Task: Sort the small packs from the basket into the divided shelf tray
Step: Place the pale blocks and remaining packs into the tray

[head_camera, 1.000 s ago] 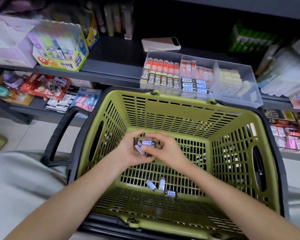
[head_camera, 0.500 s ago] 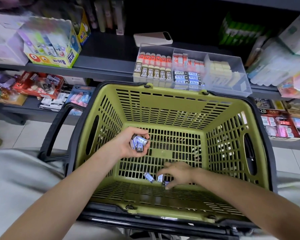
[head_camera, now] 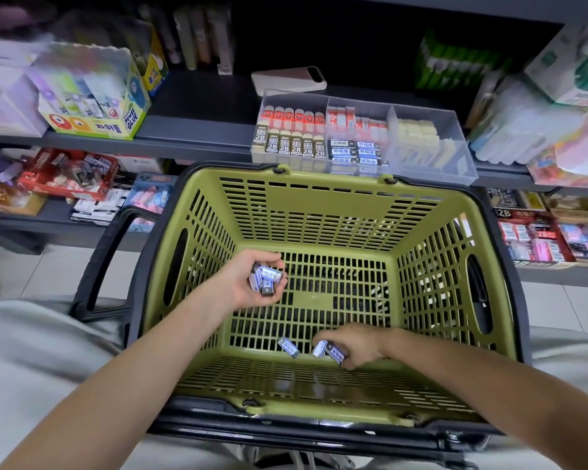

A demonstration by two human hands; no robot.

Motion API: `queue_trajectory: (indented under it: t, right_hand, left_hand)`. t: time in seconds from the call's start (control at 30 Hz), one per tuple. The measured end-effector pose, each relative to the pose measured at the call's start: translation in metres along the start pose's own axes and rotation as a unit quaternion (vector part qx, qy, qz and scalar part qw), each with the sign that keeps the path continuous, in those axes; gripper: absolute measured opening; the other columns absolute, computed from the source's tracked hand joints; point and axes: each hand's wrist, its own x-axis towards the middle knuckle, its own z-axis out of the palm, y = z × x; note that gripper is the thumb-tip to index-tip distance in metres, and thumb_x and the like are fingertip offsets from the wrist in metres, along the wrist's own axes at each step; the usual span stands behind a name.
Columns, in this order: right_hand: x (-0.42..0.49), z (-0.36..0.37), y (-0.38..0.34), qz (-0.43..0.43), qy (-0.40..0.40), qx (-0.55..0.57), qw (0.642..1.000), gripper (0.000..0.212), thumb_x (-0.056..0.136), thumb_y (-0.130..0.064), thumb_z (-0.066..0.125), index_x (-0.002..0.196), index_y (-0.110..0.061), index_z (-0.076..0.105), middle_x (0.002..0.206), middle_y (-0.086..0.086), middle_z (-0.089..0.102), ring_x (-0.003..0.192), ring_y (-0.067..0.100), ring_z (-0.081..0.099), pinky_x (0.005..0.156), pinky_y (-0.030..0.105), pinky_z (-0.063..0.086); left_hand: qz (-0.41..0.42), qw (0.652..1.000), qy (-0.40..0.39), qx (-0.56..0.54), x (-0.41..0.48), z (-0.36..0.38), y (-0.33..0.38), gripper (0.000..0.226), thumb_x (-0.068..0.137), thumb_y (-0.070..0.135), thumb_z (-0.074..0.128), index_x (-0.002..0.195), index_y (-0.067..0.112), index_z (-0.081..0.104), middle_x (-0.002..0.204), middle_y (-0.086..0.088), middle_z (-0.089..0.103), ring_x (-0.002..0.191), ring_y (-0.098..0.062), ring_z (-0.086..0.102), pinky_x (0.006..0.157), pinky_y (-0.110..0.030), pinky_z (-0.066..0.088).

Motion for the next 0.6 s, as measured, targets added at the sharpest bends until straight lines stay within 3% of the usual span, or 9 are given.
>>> queue_trajectory:
  t: [0.1,0.2,0.37,0.5,0.6]
  right_hand:
    - [0.005,0.003,0.002,0.008,0.048,0.032,0.998,0.068,0.079,-0.010,0.069,0.134,-0.027,0.033,0.071,0.002,0.047,0.064,0.012,0.046,0.055,0.025,0.040]
    - [0.011,-0.004,0.003,0.022,0.121,0.146,0.982,0.065,0.078,-0.006,0.068,0.131,-0.025,0.036,0.071,-0.005,0.050,0.056,0.003,0.050,0.047,0.015,0.041]
    - [0.013,-0.027,0.001,0.030,0.221,0.396,0.891,0.040,0.080,0.000,0.064,0.112,-0.018,0.048,0.075,0.004,0.061,0.053,0.012,0.059,0.055,0.026,0.054]
    - [0.012,-0.038,-0.015,0.009,0.265,0.428,0.864,0.034,0.081,0.002,0.062,0.108,-0.017,0.053,0.076,0.002,0.058,0.054,0.008,0.058,0.056,0.023,0.052]
    - [0.010,-0.051,-0.039,-0.055,0.294,0.467,0.832,0.031,0.079,0.003,0.061,0.102,-0.016,0.053,0.080,0.001,0.057,0.056,0.009,0.056,0.055,0.021,0.051]
  left_hand:
    - [-0.004,1.000,-0.001,0.023,0.002,0.001,-0.003,0.010,0.072,0.010,0.067,0.064,0.003,0.068,0.066,-0.012,0.064,0.060,-0.020,0.058,0.058,-0.030,0.051]
    - [-0.010,0.999,0.006,0.042,0.004,0.000,-0.005,0.007,0.073,0.010,0.067,0.073,0.003,0.065,0.068,-0.011,0.063,0.059,-0.019,0.058,0.057,-0.029,0.051]
    - [-0.013,0.997,0.021,0.070,0.009,-0.002,-0.011,0.024,0.065,0.014,0.069,0.085,0.003,0.069,0.070,-0.013,0.064,0.062,-0.020,0.058,0.056,-0.029,0.051]
    - [-0.029,0.995,0.039,0.088,0.015,-0.006,-0.016,0.023,0.077,0.019,0.069,0.095,0.006,0.073,0.086,-0.015,0.061,0.067,-0.021,0.056,0.057,-0.030,0.050]
    - [-0.039,0.996,0.023,0.079,0.016,-0.005,-0.020,0.030,0.069,0.029,0.075,0.091,0.007,0.075,0.083,-0.015,0.065,0.068,-0.023,0.059,0.061,-0.032,0.053]
